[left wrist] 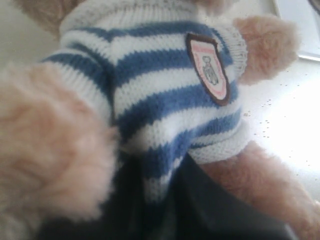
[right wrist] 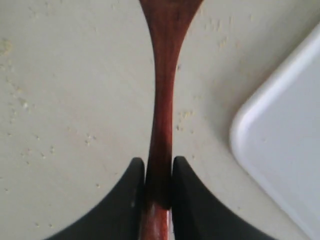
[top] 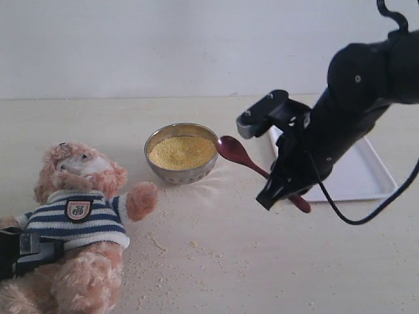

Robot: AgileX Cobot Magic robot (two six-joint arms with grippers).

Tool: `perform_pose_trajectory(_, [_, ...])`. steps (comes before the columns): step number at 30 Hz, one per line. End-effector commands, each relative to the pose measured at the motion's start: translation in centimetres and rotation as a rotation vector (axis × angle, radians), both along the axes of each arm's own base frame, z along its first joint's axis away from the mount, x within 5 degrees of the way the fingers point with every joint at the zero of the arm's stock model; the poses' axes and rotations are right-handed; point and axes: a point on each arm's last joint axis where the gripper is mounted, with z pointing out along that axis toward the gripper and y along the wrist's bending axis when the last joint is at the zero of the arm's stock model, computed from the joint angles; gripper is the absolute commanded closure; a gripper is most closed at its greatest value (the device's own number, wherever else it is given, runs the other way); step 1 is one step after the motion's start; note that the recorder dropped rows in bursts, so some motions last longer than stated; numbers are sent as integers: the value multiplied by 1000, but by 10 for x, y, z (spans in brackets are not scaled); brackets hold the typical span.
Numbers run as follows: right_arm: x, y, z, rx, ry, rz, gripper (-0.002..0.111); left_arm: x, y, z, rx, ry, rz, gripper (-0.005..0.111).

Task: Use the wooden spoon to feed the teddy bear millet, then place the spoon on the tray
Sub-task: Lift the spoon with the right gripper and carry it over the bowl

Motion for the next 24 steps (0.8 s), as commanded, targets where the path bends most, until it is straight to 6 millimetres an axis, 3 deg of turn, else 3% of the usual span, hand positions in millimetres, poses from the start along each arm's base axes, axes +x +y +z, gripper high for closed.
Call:
perform_pose_trajectory(1, [4,15,38,-81,-97,48,104,-1,0,2,-10,-12,0,102])
perform_pose_trajectory(5, [11,25,70,-197,-235,79,104,-1,0,2,-10,-12,0,102])
perform_pose_trajectory(11, [21,34,88,-467,-322,126,104,-1,0,2,-10,-12,0,102])
perform_pose_trajectory(15, [32,42,81,-515,-316,130,104,-1,0,2,-10,-12,0,102])
perform_pose_trajectory(24, [53,58,43,-585,-272,176,104,-1,0,2,-10,-12,0,102])
